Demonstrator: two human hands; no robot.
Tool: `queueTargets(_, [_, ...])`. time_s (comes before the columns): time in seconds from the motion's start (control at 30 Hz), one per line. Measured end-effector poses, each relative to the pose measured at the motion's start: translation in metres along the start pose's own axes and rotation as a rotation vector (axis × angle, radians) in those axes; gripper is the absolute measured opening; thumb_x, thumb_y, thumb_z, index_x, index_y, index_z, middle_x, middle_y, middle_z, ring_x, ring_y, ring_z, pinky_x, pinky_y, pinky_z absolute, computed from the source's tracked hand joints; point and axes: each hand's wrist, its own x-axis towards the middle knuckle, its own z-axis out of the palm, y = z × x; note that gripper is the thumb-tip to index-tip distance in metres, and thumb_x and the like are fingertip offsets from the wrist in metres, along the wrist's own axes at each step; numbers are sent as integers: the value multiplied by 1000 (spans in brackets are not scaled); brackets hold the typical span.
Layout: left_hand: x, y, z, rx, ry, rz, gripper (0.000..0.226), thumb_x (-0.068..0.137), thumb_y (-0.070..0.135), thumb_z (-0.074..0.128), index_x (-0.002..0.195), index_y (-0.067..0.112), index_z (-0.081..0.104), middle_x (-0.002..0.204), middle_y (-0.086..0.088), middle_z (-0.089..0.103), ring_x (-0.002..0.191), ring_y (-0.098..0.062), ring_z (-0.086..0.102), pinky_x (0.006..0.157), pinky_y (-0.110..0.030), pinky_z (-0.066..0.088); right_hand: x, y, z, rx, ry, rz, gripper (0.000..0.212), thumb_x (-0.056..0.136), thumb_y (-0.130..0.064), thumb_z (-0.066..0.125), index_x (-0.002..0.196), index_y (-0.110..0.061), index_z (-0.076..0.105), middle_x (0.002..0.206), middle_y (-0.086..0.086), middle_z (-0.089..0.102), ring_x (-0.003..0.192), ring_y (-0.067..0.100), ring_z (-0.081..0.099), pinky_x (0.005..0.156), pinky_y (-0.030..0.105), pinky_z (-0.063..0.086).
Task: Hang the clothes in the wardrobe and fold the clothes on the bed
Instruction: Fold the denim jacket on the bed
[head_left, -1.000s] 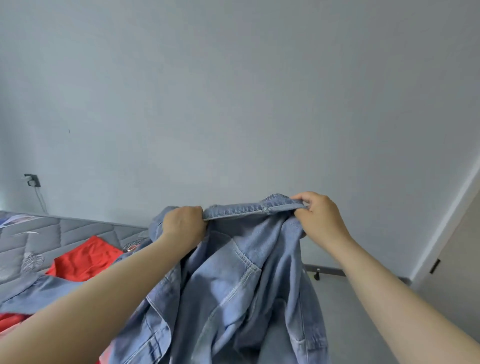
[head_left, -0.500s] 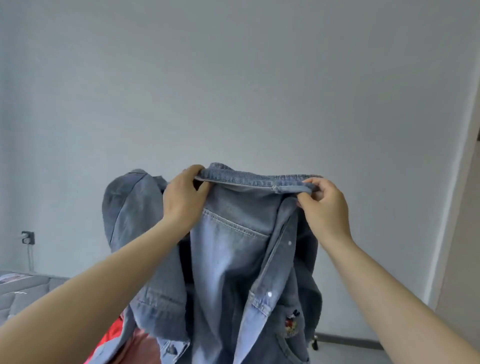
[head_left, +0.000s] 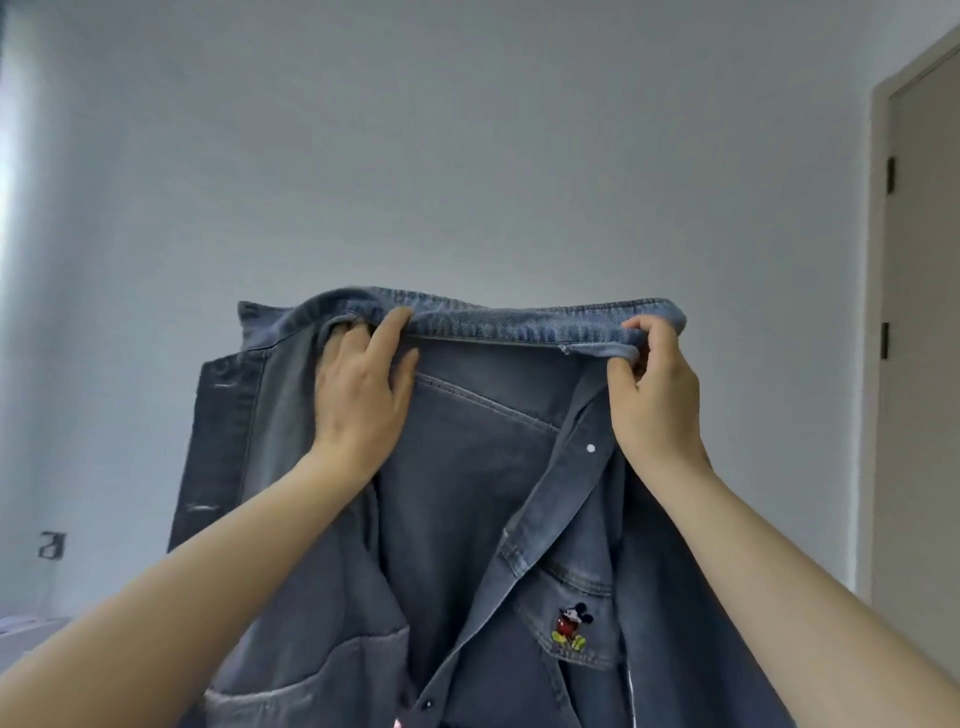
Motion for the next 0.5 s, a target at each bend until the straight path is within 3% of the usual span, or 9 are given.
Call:
queueTargets(0.1, [2,7,-18,8,30,90,41,97,19,54,137,11,51,90,-18,57,89,-37,51,78,-43,41,-2,-5,-9,-6,54,-2,23,95,-8,45,118,-10,49,98,14,61,76,21,50,65,27,35])
queueTargets(0.23, [0,4,-29,42,50,201,46,96,15,55,141,11,47,101,-19,60,96,-38,52,85,-39,39,-4,-8,-16,-18,163,-47,19,94,-9,46,113,-9,50,92,11,60,70,21,49,56,15,30])
queueTargets(0.33, [-5,-3,-28,23,16,231,49,96,15,54,144,11,43,113,-21,59,105,-38,53,88,-38,40,-8,-6,-10,-19,231,-61,20,94,-9,46,112,-7,52,98,9,61,78,22,52,62,21,28])
queueTargets(0.5, [-15,-31,-6,-93,-12,198,55,92,11,58,144,12,42,115,-21,58,103,-24,47,81,-27,37,-15,10,27,-25,271,-48,23,90,-18,45,110,-10,54,98,5,60,82,19,51,67,23,29])
